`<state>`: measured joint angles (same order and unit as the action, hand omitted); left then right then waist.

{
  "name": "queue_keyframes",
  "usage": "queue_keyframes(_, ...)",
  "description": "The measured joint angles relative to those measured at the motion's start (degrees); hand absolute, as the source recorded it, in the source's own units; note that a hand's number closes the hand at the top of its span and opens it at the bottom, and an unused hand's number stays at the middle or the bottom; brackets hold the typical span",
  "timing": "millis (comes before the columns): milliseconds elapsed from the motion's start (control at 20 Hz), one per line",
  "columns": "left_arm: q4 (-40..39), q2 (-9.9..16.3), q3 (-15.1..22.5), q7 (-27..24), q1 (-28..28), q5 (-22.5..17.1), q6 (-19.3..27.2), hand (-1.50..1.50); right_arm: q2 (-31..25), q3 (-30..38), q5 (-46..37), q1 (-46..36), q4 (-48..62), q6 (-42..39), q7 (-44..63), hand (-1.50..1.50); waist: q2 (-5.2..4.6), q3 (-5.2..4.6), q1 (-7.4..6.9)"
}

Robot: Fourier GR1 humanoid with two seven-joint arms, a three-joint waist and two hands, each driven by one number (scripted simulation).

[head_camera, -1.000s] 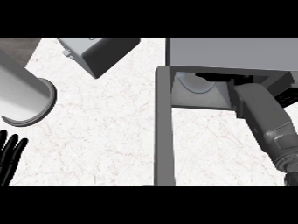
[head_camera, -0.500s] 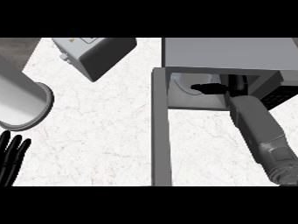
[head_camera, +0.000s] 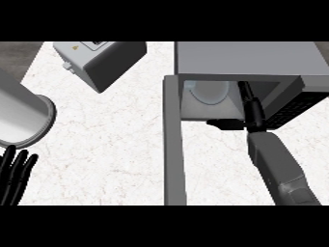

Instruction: Pick up the milk, place it into the microwave and close the microwave

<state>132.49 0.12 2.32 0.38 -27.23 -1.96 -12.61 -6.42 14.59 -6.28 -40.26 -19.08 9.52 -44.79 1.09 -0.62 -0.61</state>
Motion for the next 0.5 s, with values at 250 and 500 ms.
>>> queue_keyframes(250, 0.0, 0.8, 1.2, -0.6, -1.3, -1.1, -2.5, -1.50, 1.6, 0.4, 2.3, 8.2, -3.6, -3.3, -1.8, -1.50, -0.40, 0.38, 0.91)
queue_keyframes(500, -2.3, 2.6, 3.2, 1.0, 1.6, -2.8, -5.6, -1.50, 3.6, -1.1, 3.6, 16.6, -8.6, -8.1, -4.2, -1.50, -0.60, 0.49, 1.57)
